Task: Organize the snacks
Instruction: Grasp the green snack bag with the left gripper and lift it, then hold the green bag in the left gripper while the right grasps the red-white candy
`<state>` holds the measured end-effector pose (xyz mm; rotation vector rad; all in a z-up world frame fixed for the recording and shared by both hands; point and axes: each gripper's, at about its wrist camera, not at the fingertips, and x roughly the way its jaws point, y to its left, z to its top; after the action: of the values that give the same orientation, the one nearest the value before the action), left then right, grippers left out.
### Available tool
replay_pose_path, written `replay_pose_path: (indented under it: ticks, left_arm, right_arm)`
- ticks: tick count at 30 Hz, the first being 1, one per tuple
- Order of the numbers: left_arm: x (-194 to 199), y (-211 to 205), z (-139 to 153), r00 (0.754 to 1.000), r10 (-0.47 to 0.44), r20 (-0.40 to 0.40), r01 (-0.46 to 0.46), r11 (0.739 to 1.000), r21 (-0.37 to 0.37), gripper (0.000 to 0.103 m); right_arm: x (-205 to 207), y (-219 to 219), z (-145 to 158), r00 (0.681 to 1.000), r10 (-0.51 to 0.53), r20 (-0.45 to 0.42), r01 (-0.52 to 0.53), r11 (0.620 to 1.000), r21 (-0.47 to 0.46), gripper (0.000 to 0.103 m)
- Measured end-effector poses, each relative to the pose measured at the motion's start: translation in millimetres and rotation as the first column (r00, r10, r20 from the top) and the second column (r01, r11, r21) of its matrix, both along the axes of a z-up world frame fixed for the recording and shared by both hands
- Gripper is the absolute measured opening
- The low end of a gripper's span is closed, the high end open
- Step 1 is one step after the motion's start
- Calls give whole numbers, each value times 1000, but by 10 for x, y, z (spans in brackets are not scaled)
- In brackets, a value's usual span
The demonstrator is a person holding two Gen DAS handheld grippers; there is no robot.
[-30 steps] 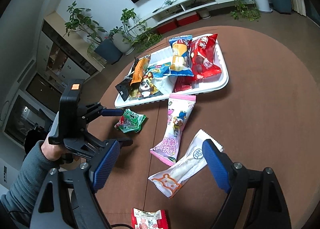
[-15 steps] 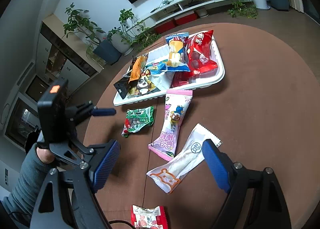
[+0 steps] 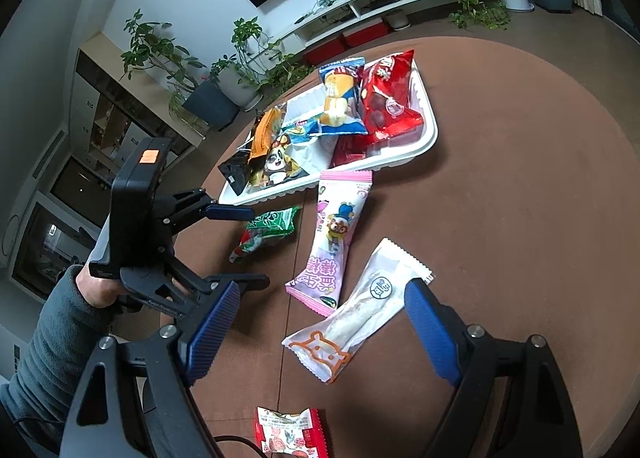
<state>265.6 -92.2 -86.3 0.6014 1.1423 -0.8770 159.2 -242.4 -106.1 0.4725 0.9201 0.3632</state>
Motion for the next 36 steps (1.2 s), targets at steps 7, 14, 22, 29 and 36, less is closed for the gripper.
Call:
replay_pose_path:
  ticks: [7,14,22,29,36]
  left_arm:
    - [37,-92,-82,1000,5,25,-5,1000,15,82]
    - [72,-110,-101,998,57,26,-57,998,-22,46]
    - [-128,-53,-110,995,91,38,-90,995,-35,37]
    - [-446,183,-113,978,202,53,-198,978,-66,33]
    - [-818,662,-148,935,355,-10,-351,919,-181,33]
  right_arm:
    - [-30,68,-61,1000,14,-15,-14,1000,0,87]
    - [-82,128,-99,999,19,-28,-20,1000,-16,87]
    - [-210,212,-134,999,23,-41,-25,998,-53,87]
    - [-438,268,-202,998,-7,-62,1,996,-92,87]
    - [-759,452,-288,996,69,-58,-75,990,-120,87]
